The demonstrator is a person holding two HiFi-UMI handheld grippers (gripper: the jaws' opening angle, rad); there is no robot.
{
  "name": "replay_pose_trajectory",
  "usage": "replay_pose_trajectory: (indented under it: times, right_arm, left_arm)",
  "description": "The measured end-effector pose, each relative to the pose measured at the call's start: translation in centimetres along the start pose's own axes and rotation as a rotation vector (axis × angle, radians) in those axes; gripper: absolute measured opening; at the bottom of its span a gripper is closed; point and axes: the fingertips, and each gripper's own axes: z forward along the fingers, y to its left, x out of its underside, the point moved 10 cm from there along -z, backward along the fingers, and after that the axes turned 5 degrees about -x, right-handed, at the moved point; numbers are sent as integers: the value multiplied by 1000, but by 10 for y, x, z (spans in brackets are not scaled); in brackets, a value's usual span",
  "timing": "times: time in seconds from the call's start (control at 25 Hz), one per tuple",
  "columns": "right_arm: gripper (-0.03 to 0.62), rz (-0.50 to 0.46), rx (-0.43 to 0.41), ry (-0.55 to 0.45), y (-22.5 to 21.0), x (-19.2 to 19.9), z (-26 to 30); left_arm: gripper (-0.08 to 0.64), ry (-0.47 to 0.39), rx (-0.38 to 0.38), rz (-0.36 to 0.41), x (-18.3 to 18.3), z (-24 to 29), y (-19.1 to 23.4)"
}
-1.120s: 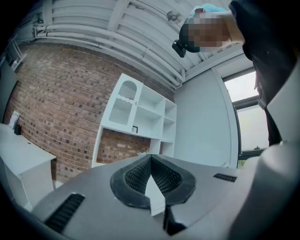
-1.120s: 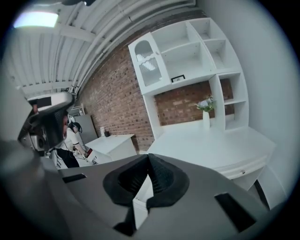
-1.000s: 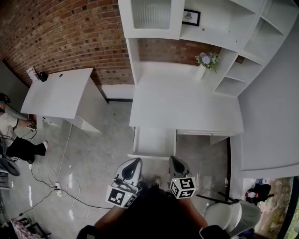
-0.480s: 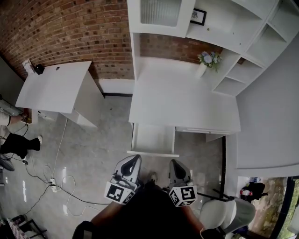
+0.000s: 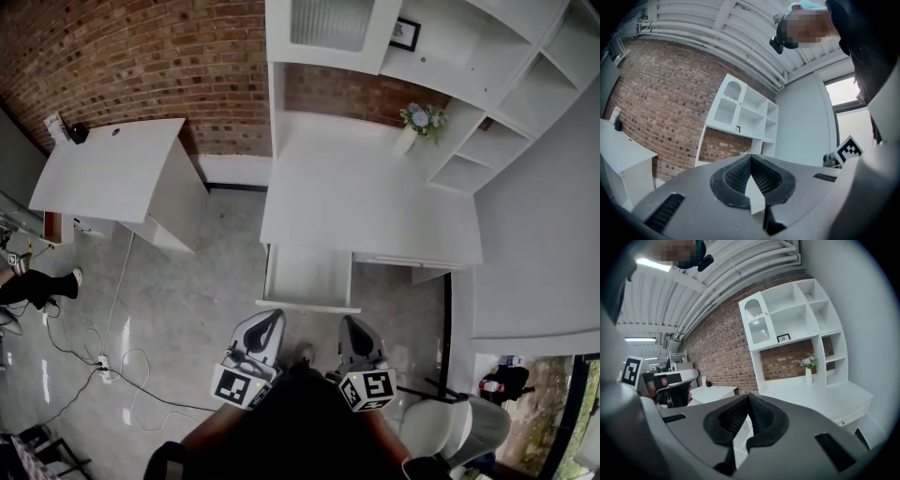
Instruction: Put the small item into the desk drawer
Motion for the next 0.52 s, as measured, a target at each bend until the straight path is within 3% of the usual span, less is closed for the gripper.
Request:
replay_pose_trajectory:
  times: [0.52]
  right_arm:
    - [14,-17,10,5,3,1,4]
  left_arm:
    - [20,-14,18,9,1,0,5]
